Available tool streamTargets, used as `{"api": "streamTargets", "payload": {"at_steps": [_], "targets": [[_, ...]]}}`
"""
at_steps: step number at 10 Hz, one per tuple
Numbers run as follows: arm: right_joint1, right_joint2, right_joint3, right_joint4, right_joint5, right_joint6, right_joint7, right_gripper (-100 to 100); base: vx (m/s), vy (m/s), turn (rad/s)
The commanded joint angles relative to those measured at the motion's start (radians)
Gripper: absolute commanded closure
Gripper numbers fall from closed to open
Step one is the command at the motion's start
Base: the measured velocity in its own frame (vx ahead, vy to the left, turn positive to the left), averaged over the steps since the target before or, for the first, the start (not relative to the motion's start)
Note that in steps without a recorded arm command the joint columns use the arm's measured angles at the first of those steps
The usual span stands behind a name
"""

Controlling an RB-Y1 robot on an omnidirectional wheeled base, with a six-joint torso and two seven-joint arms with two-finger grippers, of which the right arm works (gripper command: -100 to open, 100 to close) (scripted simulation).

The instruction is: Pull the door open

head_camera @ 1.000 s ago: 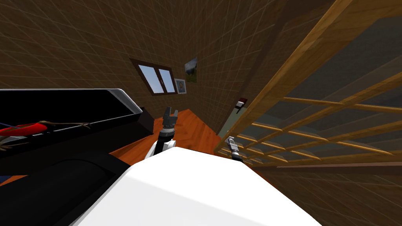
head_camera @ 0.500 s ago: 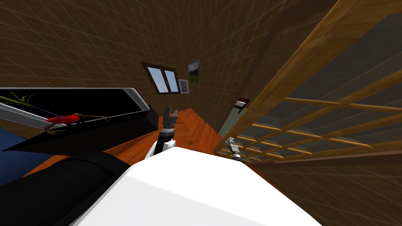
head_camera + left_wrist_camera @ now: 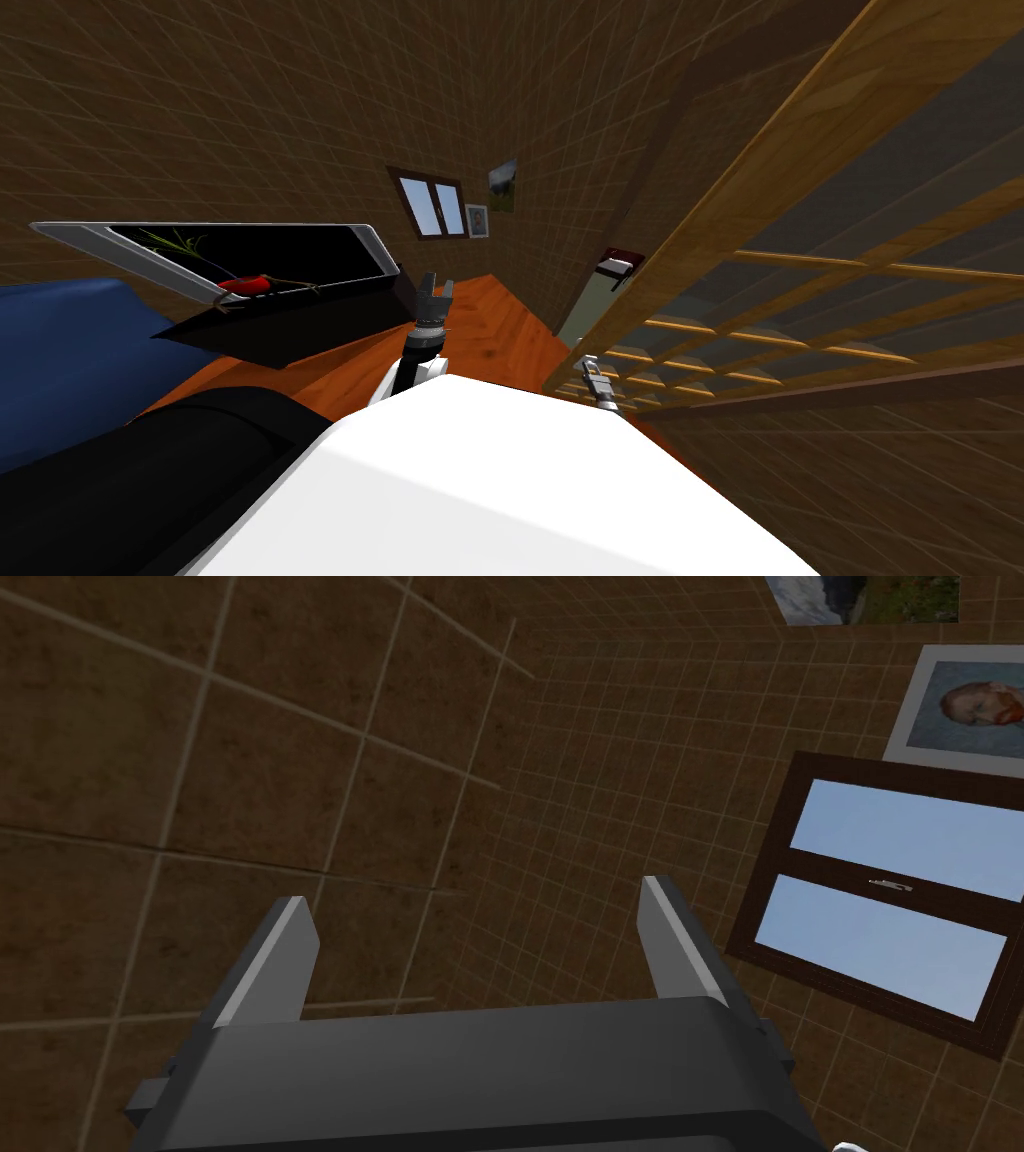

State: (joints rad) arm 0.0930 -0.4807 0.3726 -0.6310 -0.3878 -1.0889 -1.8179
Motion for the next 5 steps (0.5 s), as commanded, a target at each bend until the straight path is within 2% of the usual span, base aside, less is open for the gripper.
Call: {"api": "streamTargets", "payload": {"at_steps": [1,2,3,5], "targets": [[0.014,-0.015,0.013,-0.008,0.007,-0.018,-0.015,100,-0.211,-0.056,0.102],[0.011,-0.011,0.007,-0.011,0.004,-0.006,-0.009,100,-0.096,-0.024,0.025],[0.02,-0.018,0.016,-0.003,0.008,-0.026,-0.019,100,-0.122,-0.036,0.132],[0.029,-0.026,0.026,0.01,0.012,-0.054,-0.031,100,-0.213,-0.078,0.168]]}}
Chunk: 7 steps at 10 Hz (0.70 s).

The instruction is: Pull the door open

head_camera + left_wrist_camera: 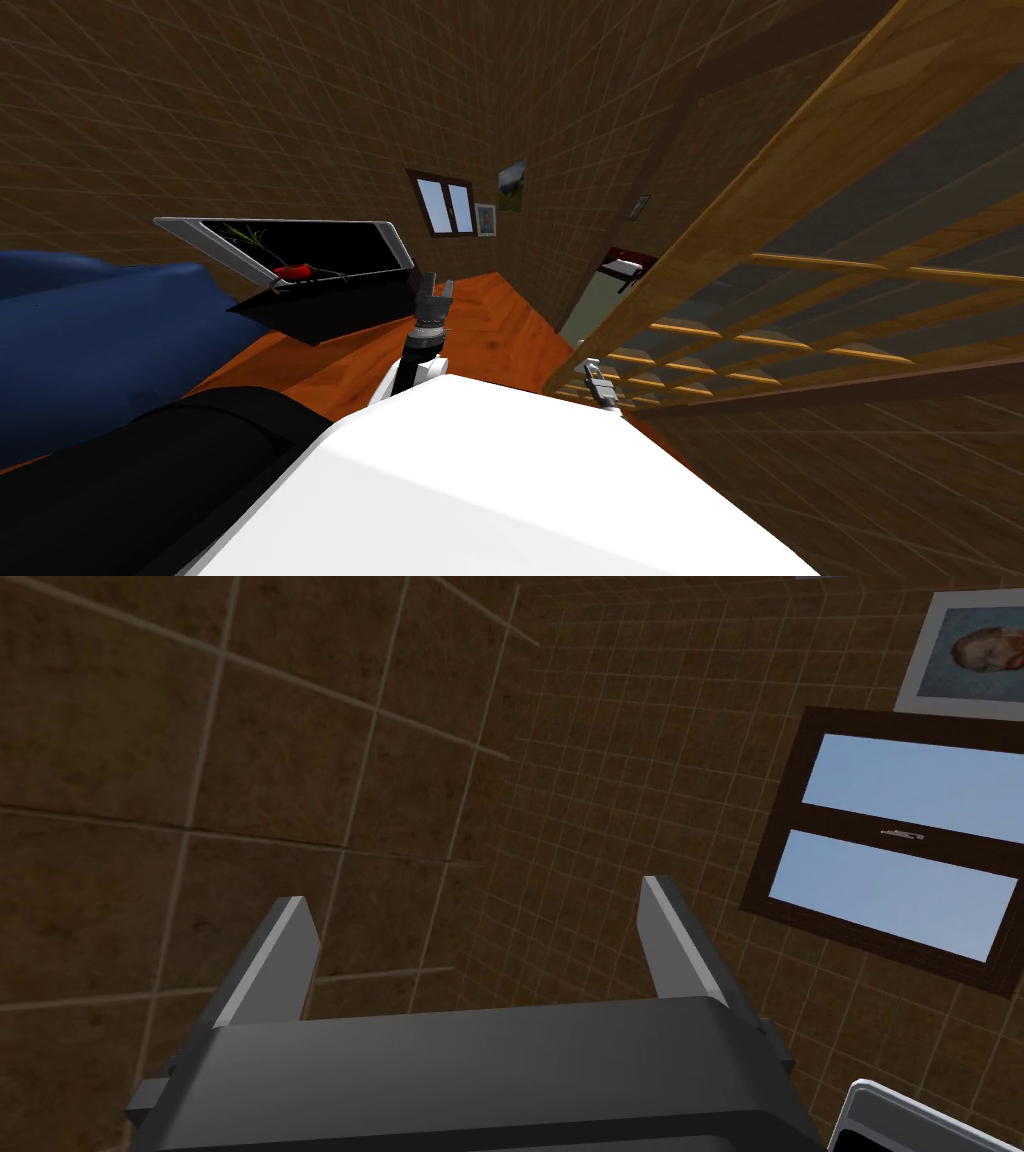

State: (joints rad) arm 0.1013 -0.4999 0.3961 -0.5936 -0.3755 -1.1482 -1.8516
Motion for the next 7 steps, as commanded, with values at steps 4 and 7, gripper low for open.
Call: {"api": "streamTargets", "payload": {"at_steps": [4,7], "targets": [[0.04,-0.025,0.02,-0.004,0.009,-0.052,-0.022,100,-0.177,-0.071,0.141],[0.043,-0.031,0.027,0.005,0.012,-0.067,-0.032,100,-0.172,-0.047,0.099]]}}
